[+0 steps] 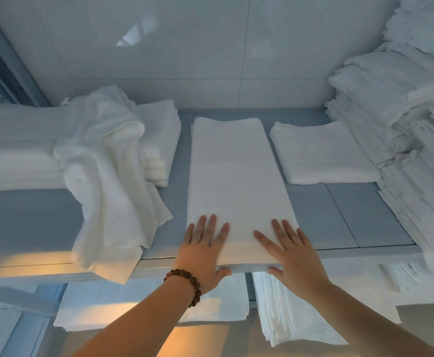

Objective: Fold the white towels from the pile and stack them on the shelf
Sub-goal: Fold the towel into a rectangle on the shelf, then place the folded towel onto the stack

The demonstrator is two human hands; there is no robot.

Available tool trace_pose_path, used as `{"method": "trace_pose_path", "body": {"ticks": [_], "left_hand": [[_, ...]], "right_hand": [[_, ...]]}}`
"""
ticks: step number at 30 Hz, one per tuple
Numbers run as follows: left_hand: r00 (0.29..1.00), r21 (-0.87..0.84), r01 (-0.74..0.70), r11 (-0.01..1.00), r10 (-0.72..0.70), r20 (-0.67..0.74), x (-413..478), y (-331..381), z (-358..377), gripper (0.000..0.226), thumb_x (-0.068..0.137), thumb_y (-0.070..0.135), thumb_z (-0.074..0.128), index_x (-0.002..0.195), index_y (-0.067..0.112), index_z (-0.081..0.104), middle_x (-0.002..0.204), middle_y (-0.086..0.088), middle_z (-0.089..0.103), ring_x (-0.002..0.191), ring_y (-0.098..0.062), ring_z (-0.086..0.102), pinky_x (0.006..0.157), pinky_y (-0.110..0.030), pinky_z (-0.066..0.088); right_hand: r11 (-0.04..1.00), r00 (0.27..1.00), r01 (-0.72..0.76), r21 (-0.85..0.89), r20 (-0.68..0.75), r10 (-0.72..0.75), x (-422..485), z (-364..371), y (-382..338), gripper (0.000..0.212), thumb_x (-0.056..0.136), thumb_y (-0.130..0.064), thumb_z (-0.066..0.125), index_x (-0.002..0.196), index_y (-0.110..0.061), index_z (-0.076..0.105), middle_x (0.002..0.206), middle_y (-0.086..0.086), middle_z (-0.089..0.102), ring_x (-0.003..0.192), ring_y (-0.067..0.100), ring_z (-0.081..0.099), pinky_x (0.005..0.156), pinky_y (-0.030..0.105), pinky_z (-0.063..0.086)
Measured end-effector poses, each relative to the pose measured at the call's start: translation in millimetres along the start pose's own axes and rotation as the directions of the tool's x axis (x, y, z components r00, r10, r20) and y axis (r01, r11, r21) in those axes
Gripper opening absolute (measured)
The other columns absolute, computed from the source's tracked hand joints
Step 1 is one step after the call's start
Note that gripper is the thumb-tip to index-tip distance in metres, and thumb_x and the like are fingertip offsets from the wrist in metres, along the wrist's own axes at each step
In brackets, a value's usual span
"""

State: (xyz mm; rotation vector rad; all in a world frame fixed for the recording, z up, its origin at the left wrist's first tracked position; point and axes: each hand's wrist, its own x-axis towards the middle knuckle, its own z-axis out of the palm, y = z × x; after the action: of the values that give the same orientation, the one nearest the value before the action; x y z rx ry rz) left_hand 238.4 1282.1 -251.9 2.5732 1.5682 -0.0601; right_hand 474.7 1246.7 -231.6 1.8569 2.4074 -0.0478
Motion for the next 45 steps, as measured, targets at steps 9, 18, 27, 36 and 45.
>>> {"method": "trace_pose_path", "body": {"ticks": [9,18,27,36,45], "left_hand": [[0.993,0.068,0.060,0.996,-0.067,0.099,-30,19,-9,0.088,0.081,-0.009,0.028,0.144,0.024,-0.024,0.154,-0.011,-0.022,0.142,-0.031,-0.020,0.115,-0.043,-0.011],[0.980,0.032,-0.008,0.999,0.002,0.198,-77,28,-48,0.090,0.077,-0.016,0.030,0.150,0.024,-0.004,0.159,-0.002,-0.002,0.146,-0.019,-0.001,0.118,-0.038,0.001],[0.998,-0.107,-0.051,0.993,0.046,-0.043,-135,31,-84,0.062,0.092,0.000,0.033,0.144,0.033,0.028,0.150,0.009,0.033,0.138,-0.009,0.029,0.116,-0.029,0.010],[0.923,-0.206,-0.012,0.978,-0.068,-0.379,-168,62,-135,0.026,0.092,0.010,0.047,0.112,0.026,0.049,0.097,-0.001,0.067,0.087,-0.024,0.054,0.078,-0.026,0.037],[0.814,-0.180,-0.022,0.983,-0.087,-0.574,-210,113,-147,0.014,0.078,0.007,0.072,0.088,0.011,0.065,0.088,-0.004,0.069,0.082,-0.028,0.064,0.081,-0.038,0.050]], "right_hand": [[0.999,0.998,0.014,-0.042,0.056,-0.012,-21,-4,-6,0.093,0.085,0.007,0.041,0.145,-0.040,-0.012,0.158,0.013,-0.002,0.145,0.036,0.002,0.118,0.047,0.005],[0.998,0.995,0.005,-0.065,0.104,0.002,-73,-42,-19,0.080,0.084,0.010,0.030,0.150,-0.026,0.002,0.159,0.003,0.010,0.146,0.019,0.010,0.116,0.046,-0.010],[0.999,0.950,-0.026,0.039,-0.311,0.037,-139,-65,-31,0.071,0.046,0.016,0.075,0.107,-0.021,0.072,0.106,-0.006,0.072,0.097,0.008,0.068,0.101,0.049,0.041],[0.997,0.856,-0.007,0.080,-0.516,0.047,-168,-101,-19,0.055,0.051,0.014,0.079,0.097,-0.015,0.072,0.087,-0.007,0.074,0.077,0.009,0.070,0.097,0.046,0.047],[0.977,0.774,-0.003,0.214,-0.618,0.138,-217,-110,-8,0.027,0.072,0.007,0.072,0.093,-0.009,0.067,0.077,-0.001,0.070,0.067,0.020,0.065,0.094,0.046,0.047]]}}
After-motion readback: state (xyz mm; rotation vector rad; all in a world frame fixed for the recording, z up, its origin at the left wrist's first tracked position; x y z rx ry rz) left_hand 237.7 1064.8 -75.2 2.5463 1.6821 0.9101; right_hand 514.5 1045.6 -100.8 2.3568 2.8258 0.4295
